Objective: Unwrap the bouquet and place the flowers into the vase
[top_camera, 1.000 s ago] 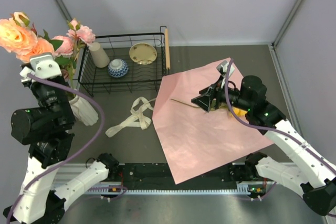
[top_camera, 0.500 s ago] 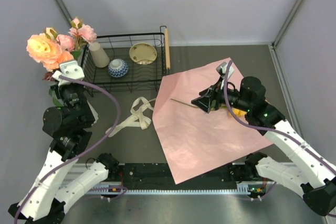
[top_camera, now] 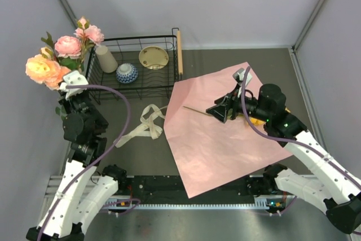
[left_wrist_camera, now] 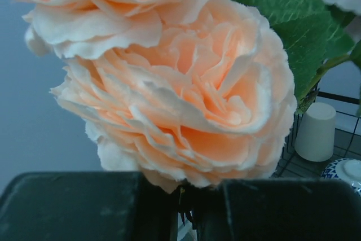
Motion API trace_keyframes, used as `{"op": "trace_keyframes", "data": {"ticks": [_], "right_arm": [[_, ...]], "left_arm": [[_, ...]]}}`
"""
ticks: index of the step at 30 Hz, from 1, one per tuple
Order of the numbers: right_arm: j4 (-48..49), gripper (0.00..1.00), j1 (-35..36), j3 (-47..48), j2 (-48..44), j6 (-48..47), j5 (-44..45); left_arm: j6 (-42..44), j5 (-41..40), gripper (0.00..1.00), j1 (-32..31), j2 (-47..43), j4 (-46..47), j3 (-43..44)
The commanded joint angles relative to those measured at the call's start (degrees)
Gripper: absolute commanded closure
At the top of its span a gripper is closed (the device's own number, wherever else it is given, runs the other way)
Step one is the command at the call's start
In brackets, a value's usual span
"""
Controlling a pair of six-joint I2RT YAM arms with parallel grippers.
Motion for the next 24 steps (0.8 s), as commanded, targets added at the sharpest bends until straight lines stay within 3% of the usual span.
{"op": "trace_keyframes", "data": {"ticks": [1, 5, 7, 8, 9, 12, 14, 18, 20, 24], "right_arm": [[1.67, 0.34, 0.4, -0.32, -1.09, -0.08, -0.42], [1.76, 0.34, 0.4, -0.23, -0.21, 0.36, -1.29], [1.93, 0.34, 0.49, -0.15, 0.06, 0.62, -1.65], [2.19, 0.34, 0.49, -0.32, 0.23, 0.8, -1.65], [2.28, 0.34, 0.49, -0.23, 0.41, 0.89, -1.73], [2.37, 0.34, 0.41, -0.23, 1.2, 1.77, -1.74], [2.46, 0.34, 0.41, -0.49, 1.81, 3.17, -1.56], [2.99, 0.34, 0.49, -0.94, 5.67, 6.42, -0.59], [2.99, 0.34, 0.4, -0.94, 7.34, 8.27, -0.33], [1.5, 0.34, 0.4, -0.23, 11.91, 11.96, 3.18]], "left_arm": [[-6.29, -1.02, 0.87, 2.42, -1.34, 1.4, -4.4], [-7.44, -3.13, 0.79, 3.82, -1.77, 3.5, -7.75], [-7.27, -4.27, 0.66, 4.17, -2.13, 5.53, -9.42], [-7.61, -5.06, 0.59, 4.26, -2.56, 5.88, -9.77], [-7.79, -5.5, 0.41, 4.44, -2.74, 6.15, -10.04], [-9.54, -6.55, 0.17, 4.53, -2.83, 4.75, -8.21], [-15.31, -6.82, 0.03, 4.53, -2.57, -2.95, -5.57], [-28.43, -3.5, 0.01, 4.53, -2.57, -17.83, 4.62], [-32.82, 2.29, 0.01, 4.53, -3.36, -23.79, 8.31], [-36.27, 17.05, 0.01, 4.53, -5.29, -27.16, 12.98]]}}
